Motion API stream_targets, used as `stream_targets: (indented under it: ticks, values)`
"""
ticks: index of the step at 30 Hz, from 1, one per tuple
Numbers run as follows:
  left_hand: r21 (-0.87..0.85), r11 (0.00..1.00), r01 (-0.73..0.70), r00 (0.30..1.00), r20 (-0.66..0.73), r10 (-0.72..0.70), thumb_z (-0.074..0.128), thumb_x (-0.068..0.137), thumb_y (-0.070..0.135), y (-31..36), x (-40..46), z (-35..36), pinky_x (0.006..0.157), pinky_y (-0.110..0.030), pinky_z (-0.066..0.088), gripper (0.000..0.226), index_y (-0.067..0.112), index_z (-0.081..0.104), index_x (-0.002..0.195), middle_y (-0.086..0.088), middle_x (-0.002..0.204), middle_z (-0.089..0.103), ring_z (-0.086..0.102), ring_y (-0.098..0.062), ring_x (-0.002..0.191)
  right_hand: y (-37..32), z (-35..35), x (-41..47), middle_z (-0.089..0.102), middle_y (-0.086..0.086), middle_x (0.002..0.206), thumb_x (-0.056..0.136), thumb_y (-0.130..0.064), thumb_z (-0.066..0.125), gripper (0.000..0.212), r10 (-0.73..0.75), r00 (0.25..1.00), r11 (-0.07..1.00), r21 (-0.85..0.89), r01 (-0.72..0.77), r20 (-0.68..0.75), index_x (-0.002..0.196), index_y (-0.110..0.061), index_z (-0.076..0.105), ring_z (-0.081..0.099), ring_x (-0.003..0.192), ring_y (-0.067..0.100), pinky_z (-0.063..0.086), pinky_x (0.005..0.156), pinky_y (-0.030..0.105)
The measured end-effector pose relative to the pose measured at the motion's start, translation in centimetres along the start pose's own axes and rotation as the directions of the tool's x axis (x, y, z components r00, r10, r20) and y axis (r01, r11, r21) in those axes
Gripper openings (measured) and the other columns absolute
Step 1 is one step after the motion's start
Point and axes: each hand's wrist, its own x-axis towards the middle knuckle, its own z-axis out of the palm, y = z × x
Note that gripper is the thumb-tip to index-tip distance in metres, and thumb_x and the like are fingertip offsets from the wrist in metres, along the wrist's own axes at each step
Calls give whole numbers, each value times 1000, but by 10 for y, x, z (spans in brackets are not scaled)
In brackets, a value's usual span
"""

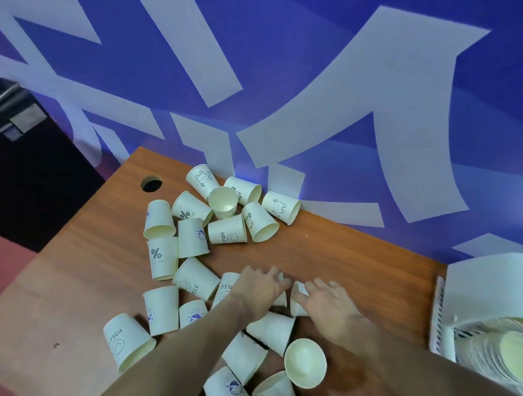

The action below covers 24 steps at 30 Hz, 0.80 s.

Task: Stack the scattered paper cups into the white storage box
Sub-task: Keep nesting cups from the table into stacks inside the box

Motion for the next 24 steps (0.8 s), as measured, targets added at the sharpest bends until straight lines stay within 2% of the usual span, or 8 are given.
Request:
stream_targets:
  ticks: [4, 9, 12, 20, 24]
  values:
    - [8, 999, 32, 998, -57, -31, 56, 93, 16, 2, 3, -9, 67, -37, 42, 45, 18, 37, 134, -8, 118, 53, 63, -27, 88, 7, -2, -4, 54, 9, 124, 86, -5, 57, 47, 51, 999, 999, -11, -51, -5, 129, -20, 47, 46, 117, 28, 36, 91, 39]
    - [18, 996, 92, 993, -70, -91, 51, 97, 26, 5, -3, -20, 71, -36, 39, 36, 12, 45, 130, -8, 114, 59, 63, -28, 93, 17, -3, -19, 62, 6, 117, 98, -22, 49, 22, 128, 992, 992, 2, -128, -18, 119, -21, 53, 53, 113, 27, 37, 87, 38]
    - [31, 993, 110, 991, -74, -108, 47, 100, 29, 6, -14, -26, 69, -34, 34, 27, 16, 54, 123, -8, 112, 60, 61, -28, 95, 21, -4, -35, 64, 5, 114, 101, -32, 43, 24, 170, 984, 986, 14, -169, -59, 116, -21, 56, 57, 109, 26, 38, 86, 36]
    - [32, 985, 167, 976, -148, -160, 41, 102, 41, 18, -44, -46, 65, -33, 33, 31, 23, 64, 109, -4, 104, 65, 63, -27, 91, 32, -14, -97, 71, 4, 99, 95, -22, 47, 19, 264, 958, 964, 1, -265, -110, 101, -20, 65, 66, 91, 28, 35, 76, 33]
    - [46, 986, 160, 964, -224, -146, 40, 102, 41, 36, -56, -67, 62, -33, 30, 31, 25, 66, 107, -3, 101, 66, 63, -28, 89, 32, -18, -132, 71, 9, 99, 102, -31, 37, 35, 291, 942, 955, -15, -297, -168, 101, -17, 69, 67, 91, 32, 32, 71, 33]
